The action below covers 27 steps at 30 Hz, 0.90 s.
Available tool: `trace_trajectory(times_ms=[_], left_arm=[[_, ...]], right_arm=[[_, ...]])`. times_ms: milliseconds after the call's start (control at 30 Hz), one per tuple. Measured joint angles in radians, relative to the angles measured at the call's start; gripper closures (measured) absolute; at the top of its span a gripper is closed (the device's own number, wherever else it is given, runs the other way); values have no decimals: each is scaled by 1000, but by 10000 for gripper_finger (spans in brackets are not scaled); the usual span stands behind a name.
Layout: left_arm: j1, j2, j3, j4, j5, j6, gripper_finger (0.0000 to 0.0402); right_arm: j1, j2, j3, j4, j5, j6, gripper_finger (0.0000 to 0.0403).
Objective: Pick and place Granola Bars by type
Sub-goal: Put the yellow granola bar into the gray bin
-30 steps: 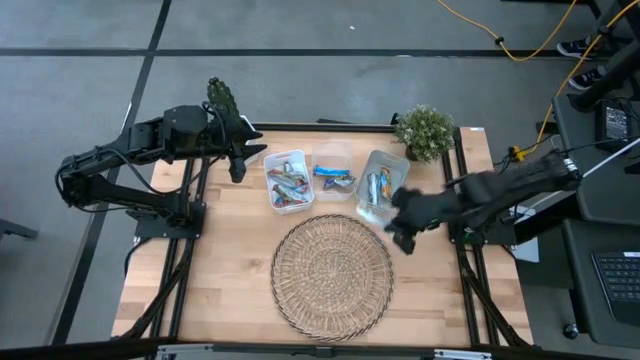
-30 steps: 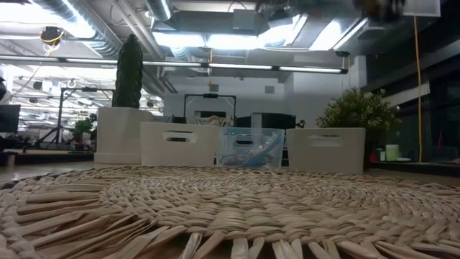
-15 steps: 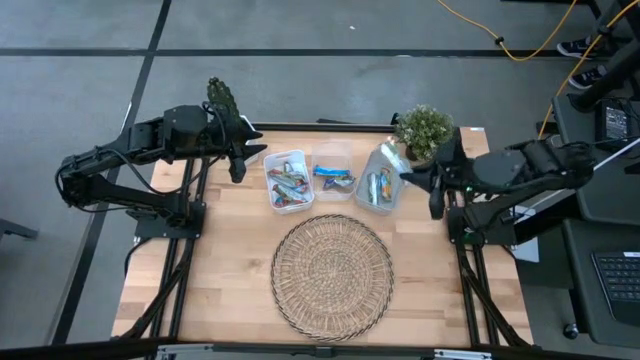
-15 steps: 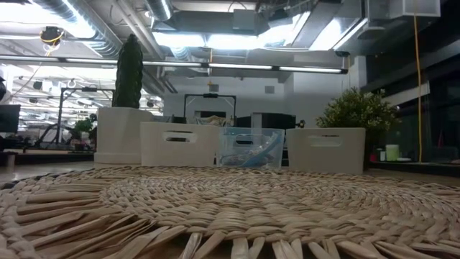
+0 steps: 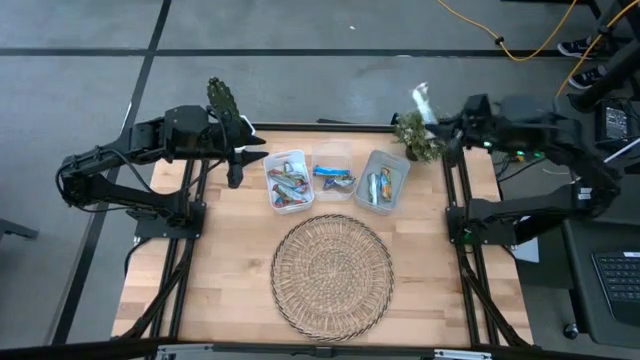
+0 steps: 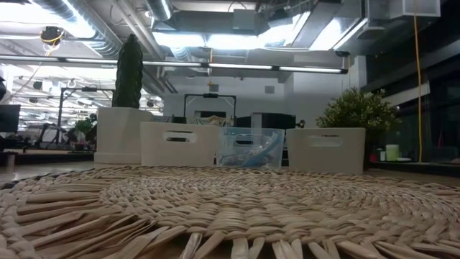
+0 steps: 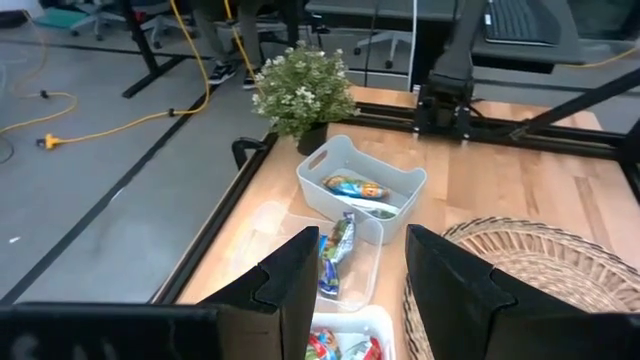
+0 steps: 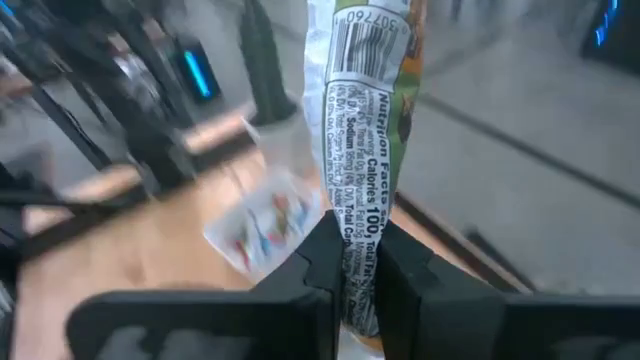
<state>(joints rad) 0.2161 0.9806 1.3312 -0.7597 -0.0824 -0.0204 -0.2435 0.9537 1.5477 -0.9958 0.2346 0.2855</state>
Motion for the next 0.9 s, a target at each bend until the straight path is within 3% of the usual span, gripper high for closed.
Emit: trace_trajectory(times_ms=[133,267,533,767,900], left_arm=[[0,2,0,0,-2,-2,258],[0,5,0,0,-2,-28,258],[0,6,0,0,-5,-37,258],[0,6,0,0,-5,-45,258],[0,6,0,0,-5,-45,258]], right_arm=[[-42,52,-52,-96,-9,32,358],[-49,99,-212,-108,-11,91,362],[-50,199,-595,163,-21,230,357],[-49,256,-638,213,-27,370,362],[-54,277,-638,206,-85,429,347]])
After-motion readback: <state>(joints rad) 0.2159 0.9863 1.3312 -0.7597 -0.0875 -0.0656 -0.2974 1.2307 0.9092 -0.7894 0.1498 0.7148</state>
